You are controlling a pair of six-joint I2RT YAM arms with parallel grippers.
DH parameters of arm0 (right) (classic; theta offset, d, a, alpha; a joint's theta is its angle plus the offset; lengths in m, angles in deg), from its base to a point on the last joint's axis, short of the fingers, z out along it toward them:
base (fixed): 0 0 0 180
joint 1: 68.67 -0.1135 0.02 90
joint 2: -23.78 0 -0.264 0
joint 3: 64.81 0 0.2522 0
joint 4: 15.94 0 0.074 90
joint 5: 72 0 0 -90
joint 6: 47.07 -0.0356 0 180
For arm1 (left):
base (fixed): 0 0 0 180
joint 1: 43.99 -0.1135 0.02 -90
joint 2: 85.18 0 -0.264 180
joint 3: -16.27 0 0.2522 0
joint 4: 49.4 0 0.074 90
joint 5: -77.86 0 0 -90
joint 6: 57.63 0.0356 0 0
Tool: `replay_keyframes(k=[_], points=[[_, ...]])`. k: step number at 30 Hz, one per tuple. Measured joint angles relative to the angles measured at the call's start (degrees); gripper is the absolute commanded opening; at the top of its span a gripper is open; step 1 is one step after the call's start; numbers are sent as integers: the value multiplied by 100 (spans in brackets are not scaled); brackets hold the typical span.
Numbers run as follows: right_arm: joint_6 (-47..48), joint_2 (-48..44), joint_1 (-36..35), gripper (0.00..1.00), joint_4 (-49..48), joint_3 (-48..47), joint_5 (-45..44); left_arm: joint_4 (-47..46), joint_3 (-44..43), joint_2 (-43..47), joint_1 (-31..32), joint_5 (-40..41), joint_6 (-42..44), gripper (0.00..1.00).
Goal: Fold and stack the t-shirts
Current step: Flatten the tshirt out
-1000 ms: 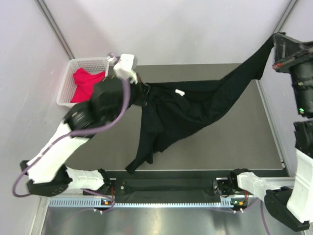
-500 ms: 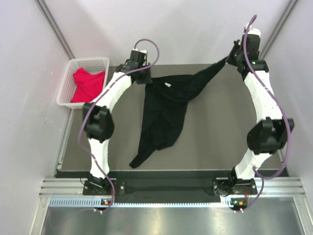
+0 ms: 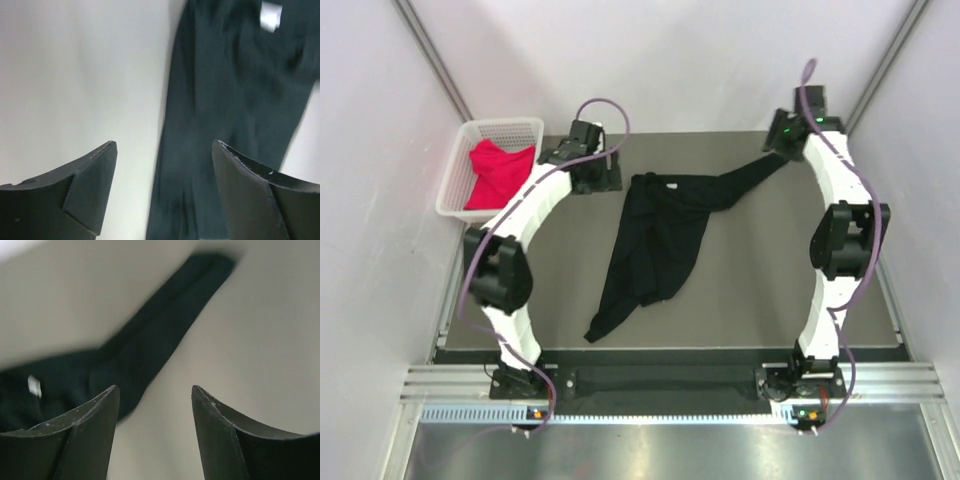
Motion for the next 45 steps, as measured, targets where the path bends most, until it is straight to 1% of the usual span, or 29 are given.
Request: replay_keyframes(k=[2, 4, 5, 7, 10, 12, 13, 14, 17, 19, 20, 24, 27, 31, 32, 33, 34, 35, 36, 37, 38, 39, 42, 45], points=[[17, -302, -404, 61, -37, 828, 168, 96, 848, 721, 0, -203, -114, 79], [33, -566, -1003, 63, -48, 1462, 435, 44, 1687, 1408, 0, -413, -302, 80], [63, -739, -1429, 67, -157, 1827, 627, 76, 2041, 1676, 2, -514, -398, 81], [118, -1056, -2302, 69, -313, 2415, 960, -35, 2955, 2310, 2, -743, -658, 83], [197, -1353, -3440, 70, -468, 2935, 1425, -72, 4144, 2981, 9, -1137, -1062, 84], [223, -1403, -3908, 69, -498, 3069, 1718, -133, 4708, 3226, 42, -1342, -1331, 84], [223, -1399, -4050, 68, -498, 3112, 1799, -146, 4916, 3300, 74, -1416, -1460, 84], [223, -1388, -4116, 63, -483, 3141, 1843, -195, 5088, 3364, 118, -1462, -1580, 84], [221, -1294, -4269, 56, -505, 3191, 1786, -350, 5469, 3534, 304, -1515, -1888, 83], [214, -1224, -4336, 55, -518, 3226, 1722, -433, 5622, 3571, 485, -1478, -2083, 83], [208, -1182, -4378, 55, -516, 3254, 1685, -437, 5633, 3569, 503, -1473, -2105, 83], [216, -1084, -4459, 53, -501, 3344, 1578, -466, 5683, 3554, 901, -1283, -2293, 83], [223, -966, -4465, 52, -503, 3342, 1486, -463, 5683, 3414, 1113, -1152, -2361, 80], [291, -765, -4465, 49, -522, 3342, 1314, -459, 5681, 3032, 1137, -935, -2352, 75], [328, -697, -4465, 45, -533, 3342, 1255, -448, 5672, 2918, 1137, -894, -2328, 71], [369, -629, -4465, 42, -544, 3340, 1215, -420, 5643, 2809, 1134, -861, -2315, 65], [396, -560, -4465, 36, -551, 3331, 1187, -396, 5587, 2649, 1137, -820, -2282, 57], [426, -503, -4465, 23, -551, 3331, 1165, -374, 5528, 2518, 1137, -789, -2262, 42], [463, -459, -4461, 16, -549, 3331, 1150, -348, 5458, 2411, 1137, -767, -2229, 32], [472, -428, -4444, 10, -549, 3331, 1137, -334, 5390, 2334, 1137, -748, -2208, 21], [463, -417, -4439, 3, -546, 3331, 1117, -299, 5316, 2275, 1137, -721, -2175, 13], [452, -424, -4424, 2, -549, 3331, 1088, -264, 5226, 2227, 1132, -678, -2142, 0], [426, -551, -4321, 1, -474, 3342, 1023, -173, 4975, 2190, 1067, -546, -2035, 0], [426, -1071, -4081, 1, -396, 3593, 975, -22, 4704, 2184, 922, -291, -1998, 0]])
